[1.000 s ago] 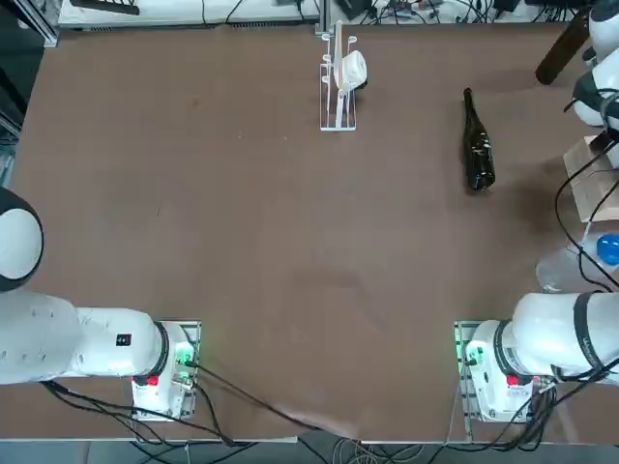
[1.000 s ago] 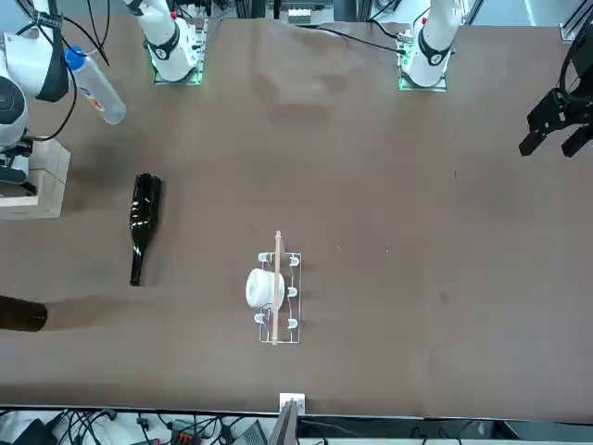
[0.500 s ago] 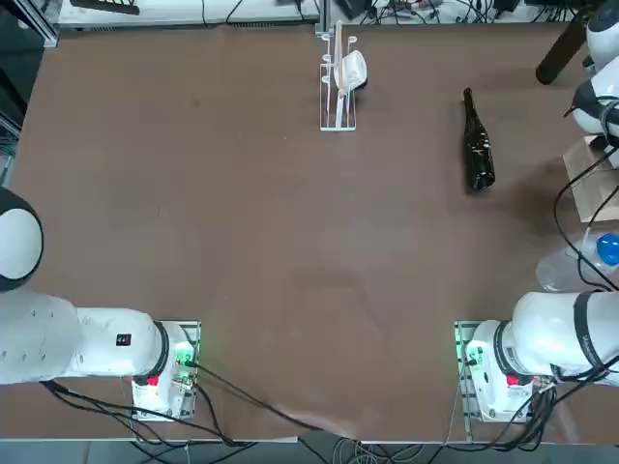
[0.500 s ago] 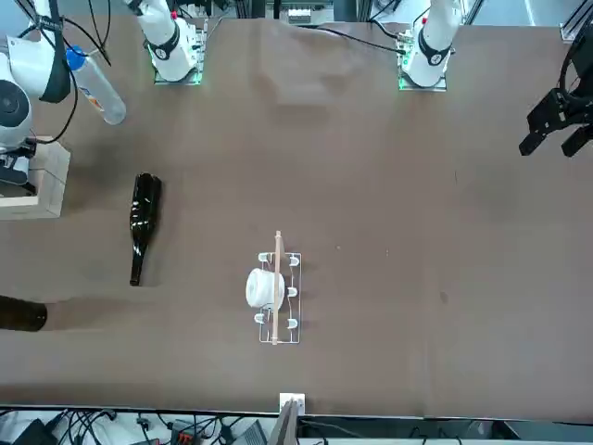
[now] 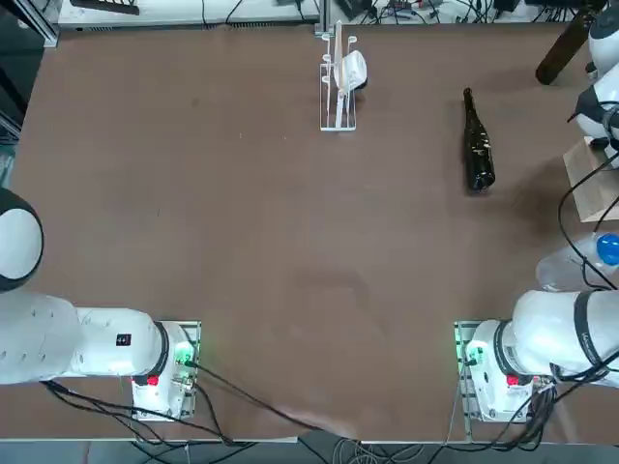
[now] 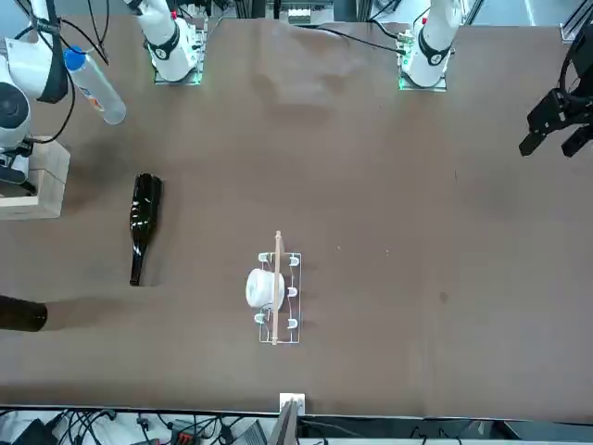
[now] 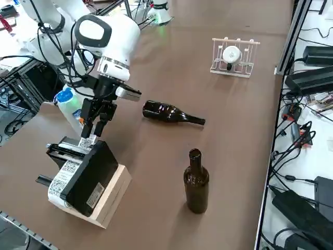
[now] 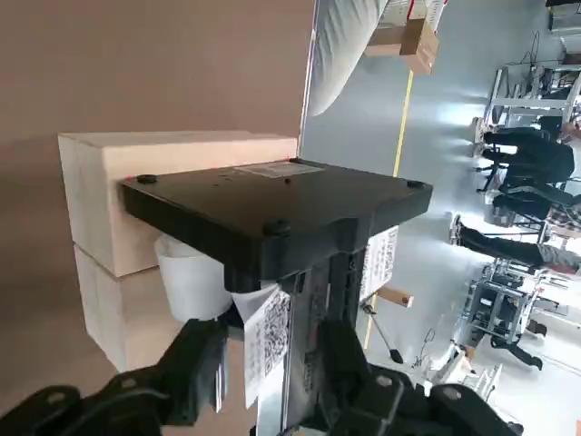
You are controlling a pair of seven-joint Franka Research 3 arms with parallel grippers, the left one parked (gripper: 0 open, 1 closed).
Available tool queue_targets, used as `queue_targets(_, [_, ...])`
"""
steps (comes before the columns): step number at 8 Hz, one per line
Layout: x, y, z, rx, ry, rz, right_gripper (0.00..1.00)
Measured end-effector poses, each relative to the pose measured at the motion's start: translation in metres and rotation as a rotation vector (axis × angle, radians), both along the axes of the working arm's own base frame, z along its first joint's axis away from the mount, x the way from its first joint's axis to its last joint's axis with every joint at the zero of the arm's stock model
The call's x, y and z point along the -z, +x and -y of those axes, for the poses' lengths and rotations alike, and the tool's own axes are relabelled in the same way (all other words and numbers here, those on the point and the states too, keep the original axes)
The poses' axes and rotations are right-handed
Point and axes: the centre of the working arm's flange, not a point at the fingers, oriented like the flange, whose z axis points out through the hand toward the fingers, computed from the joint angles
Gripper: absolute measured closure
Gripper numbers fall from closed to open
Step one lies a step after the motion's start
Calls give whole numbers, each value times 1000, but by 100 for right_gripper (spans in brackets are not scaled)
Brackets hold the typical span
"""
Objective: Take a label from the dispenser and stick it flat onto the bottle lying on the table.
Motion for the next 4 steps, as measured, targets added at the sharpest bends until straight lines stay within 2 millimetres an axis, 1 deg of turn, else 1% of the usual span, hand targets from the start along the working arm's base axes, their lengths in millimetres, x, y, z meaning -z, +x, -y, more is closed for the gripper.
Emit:
queue_targets(1, [1,0,1,1,0,-2,40])
queue_targets(4, [2,-1,2,3,0,-2,44])
